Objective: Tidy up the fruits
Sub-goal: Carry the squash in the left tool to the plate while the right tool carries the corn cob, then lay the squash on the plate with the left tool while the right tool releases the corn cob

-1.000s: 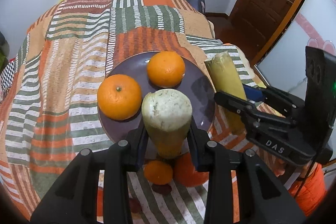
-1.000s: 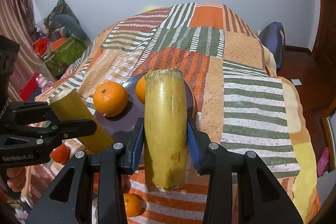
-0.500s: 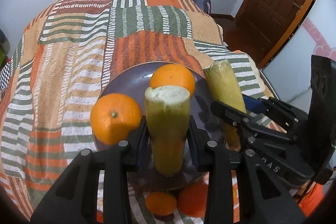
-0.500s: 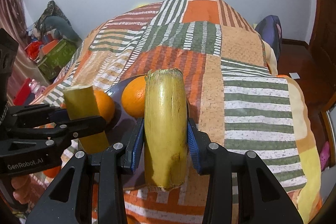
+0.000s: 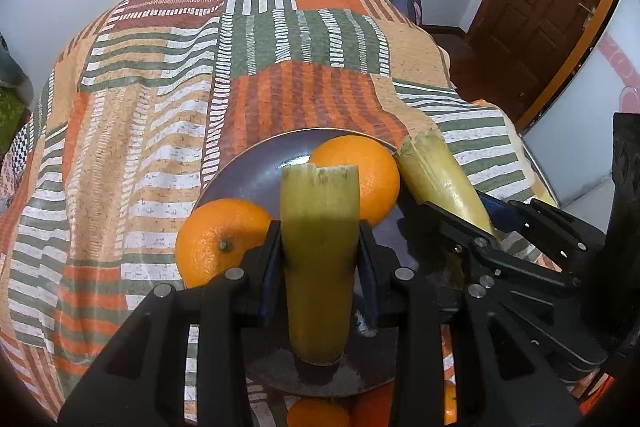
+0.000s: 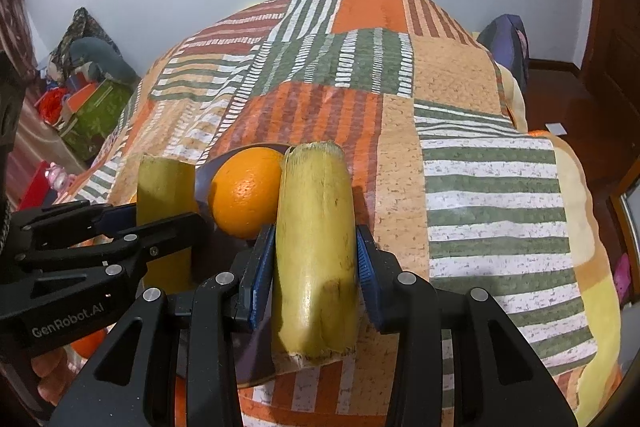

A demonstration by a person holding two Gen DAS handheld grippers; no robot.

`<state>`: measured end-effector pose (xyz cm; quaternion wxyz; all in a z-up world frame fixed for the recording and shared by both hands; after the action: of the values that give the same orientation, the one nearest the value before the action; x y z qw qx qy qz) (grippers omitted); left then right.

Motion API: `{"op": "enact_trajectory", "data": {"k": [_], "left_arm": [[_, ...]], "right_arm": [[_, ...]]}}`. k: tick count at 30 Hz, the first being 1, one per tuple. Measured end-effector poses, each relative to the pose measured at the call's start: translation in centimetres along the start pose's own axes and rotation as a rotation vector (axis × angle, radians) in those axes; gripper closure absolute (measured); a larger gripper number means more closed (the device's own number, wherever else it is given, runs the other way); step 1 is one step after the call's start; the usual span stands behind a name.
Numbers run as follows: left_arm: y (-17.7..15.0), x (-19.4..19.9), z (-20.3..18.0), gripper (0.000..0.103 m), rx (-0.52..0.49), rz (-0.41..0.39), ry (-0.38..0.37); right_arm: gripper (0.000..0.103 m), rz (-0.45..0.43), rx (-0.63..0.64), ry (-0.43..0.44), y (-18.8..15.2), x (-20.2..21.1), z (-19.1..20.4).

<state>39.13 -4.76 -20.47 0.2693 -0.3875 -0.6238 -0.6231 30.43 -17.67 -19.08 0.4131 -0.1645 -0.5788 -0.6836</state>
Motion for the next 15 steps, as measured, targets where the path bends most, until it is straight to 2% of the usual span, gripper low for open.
{"op": "enact_trajectory", "data": {"k": [5, 11, 15], "left_arm": [[0.0, -0.1, -0.3, 0.068, -0.013, 0.006, 0.015], [-0.1, 0.3, 0.1, 0.068, 0.01, 0.016, -0.004], [-0.4, 1.5, 0.4, 0.065, 0.009, -0.003, 0.014]], "right_arm": [[0.064, 0.004, 0.029, 0.005, -0.2, 0.4, 0.4], [0.063, -0.009, 0.078, 0.012, -0.4, 1.5, 1.0], [0.063, -0.018, 0.105, 0.032, -0.4, 2.6, 1.5]]}}
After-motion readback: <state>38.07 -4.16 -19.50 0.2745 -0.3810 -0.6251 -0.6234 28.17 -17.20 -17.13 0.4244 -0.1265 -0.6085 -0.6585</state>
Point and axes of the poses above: each gripper's, at about its wrist camera, not at the fingertips, and x roughly against the way its jaws point, z to its left, y to its top, the point moved 1 cm from there along -x, roughly the way its jaws point, and after that the axes turned 5 degrees about -z, right-handed, at the moved point
